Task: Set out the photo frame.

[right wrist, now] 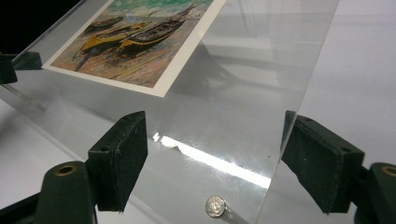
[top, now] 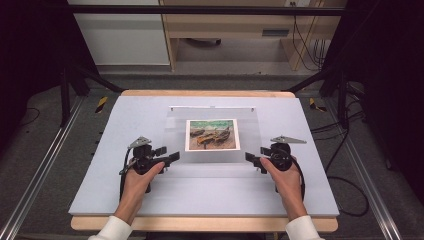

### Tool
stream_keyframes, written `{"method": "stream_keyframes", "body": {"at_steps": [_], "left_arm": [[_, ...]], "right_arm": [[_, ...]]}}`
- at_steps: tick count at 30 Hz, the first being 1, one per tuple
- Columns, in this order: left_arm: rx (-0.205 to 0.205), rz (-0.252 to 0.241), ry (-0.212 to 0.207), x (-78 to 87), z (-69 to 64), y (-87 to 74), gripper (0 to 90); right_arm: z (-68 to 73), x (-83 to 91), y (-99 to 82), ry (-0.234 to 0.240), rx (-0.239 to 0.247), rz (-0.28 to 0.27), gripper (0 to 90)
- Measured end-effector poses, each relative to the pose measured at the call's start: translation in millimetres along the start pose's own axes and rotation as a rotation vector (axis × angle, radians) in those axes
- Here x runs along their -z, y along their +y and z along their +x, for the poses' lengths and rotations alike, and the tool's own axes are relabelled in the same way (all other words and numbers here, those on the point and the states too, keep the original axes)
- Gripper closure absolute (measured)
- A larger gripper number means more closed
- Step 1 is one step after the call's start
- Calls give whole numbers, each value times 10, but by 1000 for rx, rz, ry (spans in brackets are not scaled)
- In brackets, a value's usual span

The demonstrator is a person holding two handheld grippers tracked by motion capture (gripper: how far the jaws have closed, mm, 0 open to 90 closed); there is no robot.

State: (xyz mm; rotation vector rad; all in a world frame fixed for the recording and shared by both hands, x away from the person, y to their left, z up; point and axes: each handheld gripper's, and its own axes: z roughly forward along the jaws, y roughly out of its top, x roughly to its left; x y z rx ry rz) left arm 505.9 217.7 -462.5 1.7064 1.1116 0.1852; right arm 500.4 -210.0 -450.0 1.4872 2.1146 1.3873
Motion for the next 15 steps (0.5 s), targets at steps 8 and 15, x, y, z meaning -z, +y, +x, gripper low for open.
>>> {"method": "stream_keyframes", "body": {"at_steps": [8, 15], "left_arm": [[-9, -13, 5, 19, -27, -25, 257], [-13, -11, 10, 24, -36, -29, 257]], "right_arm": [[21, 29, -17, -4, 16, 1, 242], [15, 29, -18, -2, 19, 0, 243]]}}
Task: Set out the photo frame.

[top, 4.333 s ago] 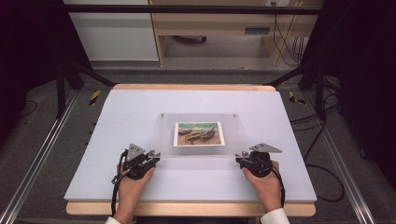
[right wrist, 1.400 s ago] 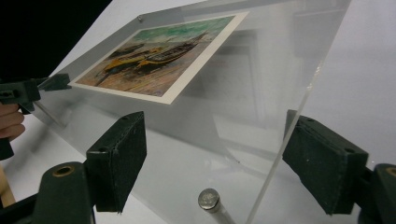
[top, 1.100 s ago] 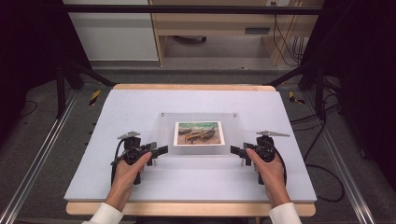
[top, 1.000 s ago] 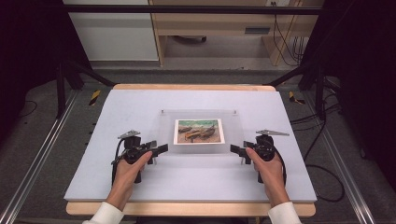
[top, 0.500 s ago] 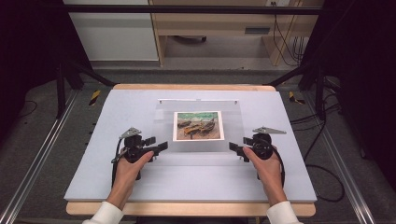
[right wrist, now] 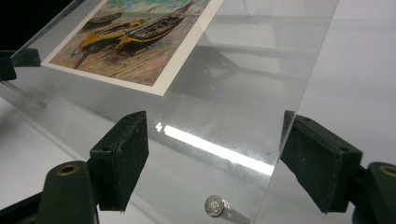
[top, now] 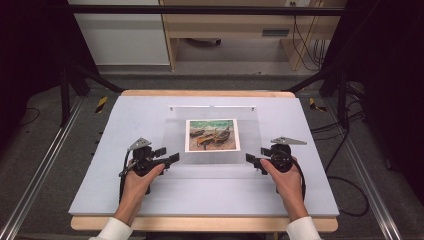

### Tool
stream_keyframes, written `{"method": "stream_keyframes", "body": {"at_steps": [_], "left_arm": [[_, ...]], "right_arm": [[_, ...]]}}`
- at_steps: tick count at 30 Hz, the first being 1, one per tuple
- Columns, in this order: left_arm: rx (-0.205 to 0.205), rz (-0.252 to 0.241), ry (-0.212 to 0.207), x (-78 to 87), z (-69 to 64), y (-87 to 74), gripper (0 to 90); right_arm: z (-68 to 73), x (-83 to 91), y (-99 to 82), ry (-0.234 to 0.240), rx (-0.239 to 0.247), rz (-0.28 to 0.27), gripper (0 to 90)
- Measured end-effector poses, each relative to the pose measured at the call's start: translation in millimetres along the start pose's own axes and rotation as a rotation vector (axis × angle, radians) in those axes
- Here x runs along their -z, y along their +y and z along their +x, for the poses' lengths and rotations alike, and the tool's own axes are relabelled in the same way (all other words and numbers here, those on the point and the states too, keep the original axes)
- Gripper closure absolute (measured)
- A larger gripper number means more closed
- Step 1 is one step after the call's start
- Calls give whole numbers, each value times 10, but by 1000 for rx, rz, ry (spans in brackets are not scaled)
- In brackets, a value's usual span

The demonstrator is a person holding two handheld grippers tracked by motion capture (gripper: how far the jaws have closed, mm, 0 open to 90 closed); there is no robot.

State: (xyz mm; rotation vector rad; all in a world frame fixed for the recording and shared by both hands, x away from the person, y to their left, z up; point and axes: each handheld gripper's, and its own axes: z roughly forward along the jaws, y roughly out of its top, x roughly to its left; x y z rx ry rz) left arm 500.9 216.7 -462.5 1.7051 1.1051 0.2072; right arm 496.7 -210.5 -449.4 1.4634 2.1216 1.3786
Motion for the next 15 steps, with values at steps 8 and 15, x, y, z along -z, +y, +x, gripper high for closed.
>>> {"method": "stream_keyframes", "body": {"at_steps": [8, 15], "left_arm": [[-11, -7, 1, 1, -11, -2, 257], [-25, -7, 3, 12, -18, -3, 257]], "right_arm": [[16, 11, -5, -6, 6, -2, 242], [36, 26, -12, -13, 18, 0, 243]]}}
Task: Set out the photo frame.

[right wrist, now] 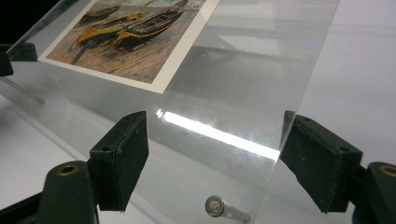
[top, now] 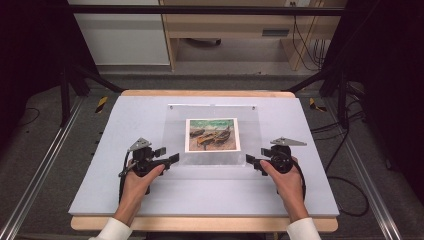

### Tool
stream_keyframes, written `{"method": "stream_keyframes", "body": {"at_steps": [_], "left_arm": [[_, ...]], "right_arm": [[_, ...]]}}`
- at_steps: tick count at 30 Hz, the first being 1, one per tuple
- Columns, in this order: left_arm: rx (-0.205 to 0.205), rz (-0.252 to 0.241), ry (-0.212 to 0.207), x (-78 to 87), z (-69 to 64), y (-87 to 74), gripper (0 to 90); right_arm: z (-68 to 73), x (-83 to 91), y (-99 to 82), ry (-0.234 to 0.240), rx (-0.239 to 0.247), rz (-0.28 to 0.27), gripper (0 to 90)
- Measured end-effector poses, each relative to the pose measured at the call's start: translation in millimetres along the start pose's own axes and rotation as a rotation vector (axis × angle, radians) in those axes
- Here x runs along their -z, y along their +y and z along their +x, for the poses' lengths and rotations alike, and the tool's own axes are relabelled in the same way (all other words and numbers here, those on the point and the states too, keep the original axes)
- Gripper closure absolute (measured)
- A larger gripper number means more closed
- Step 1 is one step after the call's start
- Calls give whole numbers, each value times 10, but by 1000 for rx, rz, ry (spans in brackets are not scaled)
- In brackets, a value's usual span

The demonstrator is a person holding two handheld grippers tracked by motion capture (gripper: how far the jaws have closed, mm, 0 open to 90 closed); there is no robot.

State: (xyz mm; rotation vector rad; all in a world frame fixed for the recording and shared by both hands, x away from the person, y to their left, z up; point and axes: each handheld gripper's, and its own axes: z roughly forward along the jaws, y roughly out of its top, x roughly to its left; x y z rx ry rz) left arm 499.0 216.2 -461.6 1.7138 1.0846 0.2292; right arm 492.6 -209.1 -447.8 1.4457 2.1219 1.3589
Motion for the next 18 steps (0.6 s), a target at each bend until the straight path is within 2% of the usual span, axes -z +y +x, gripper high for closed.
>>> {"method": "stream_keyframes", "body": {"at_steps": [12, 18], "left_arm": [[-25, 6, 9, 31, -34, -13, 259], [-18, -1, 11, 38, -40, -30, 259]], "right_arm": [[34, 35, -9, -10, 32, 9, 244], [34, 47, -24, -5, 35, 12, 252]]}}
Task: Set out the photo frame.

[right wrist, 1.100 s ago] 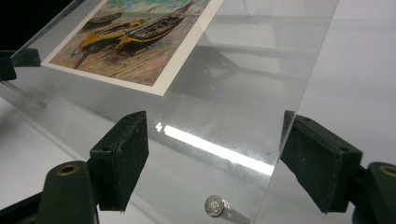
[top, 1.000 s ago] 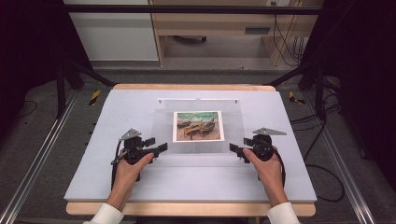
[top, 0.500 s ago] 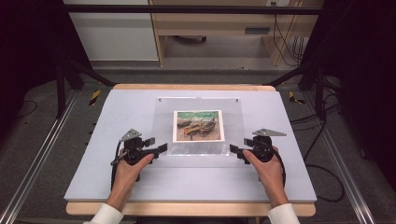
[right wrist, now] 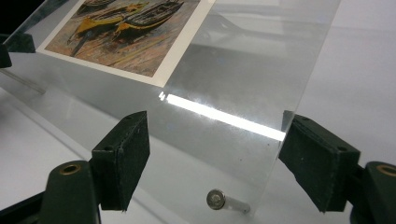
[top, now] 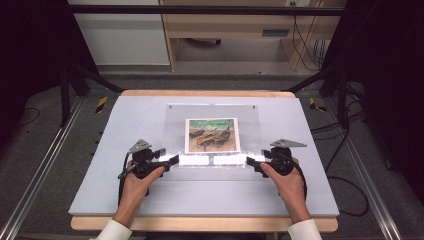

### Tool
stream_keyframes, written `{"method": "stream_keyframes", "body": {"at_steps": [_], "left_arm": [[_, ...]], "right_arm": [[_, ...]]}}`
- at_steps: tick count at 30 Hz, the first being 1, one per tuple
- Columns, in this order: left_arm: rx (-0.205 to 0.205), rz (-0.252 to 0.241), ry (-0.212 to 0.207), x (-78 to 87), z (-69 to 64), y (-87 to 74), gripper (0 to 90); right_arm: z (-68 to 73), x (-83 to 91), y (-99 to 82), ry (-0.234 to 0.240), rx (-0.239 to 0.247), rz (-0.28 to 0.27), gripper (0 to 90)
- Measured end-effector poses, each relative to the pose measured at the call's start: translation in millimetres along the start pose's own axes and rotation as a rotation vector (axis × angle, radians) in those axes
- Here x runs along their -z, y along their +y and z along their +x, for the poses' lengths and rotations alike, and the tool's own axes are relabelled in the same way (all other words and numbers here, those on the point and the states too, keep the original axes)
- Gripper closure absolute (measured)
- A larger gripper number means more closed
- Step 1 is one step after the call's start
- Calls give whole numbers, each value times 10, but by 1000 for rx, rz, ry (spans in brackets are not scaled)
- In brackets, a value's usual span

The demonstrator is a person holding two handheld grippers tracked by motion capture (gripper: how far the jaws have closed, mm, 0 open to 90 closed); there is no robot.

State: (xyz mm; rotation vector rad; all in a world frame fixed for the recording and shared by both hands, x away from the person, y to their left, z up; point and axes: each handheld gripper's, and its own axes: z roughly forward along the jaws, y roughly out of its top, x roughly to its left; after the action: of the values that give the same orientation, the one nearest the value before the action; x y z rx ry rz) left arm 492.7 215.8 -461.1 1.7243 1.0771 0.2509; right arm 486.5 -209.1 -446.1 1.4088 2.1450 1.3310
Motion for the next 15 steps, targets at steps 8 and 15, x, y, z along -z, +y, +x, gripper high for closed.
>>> {"method": "stream_keyframes", "body": {"at_steps": [8, 15], "left_arm": [[-15, 9, 7, 22, -22, -3, 263], [-30, 14, 17, 48, -55, -13, 267]], "right_arm": [[19, 17, -8, -8, 20, 4, 254], [47, 48, -26, -15, 36, 11, 261]]}}
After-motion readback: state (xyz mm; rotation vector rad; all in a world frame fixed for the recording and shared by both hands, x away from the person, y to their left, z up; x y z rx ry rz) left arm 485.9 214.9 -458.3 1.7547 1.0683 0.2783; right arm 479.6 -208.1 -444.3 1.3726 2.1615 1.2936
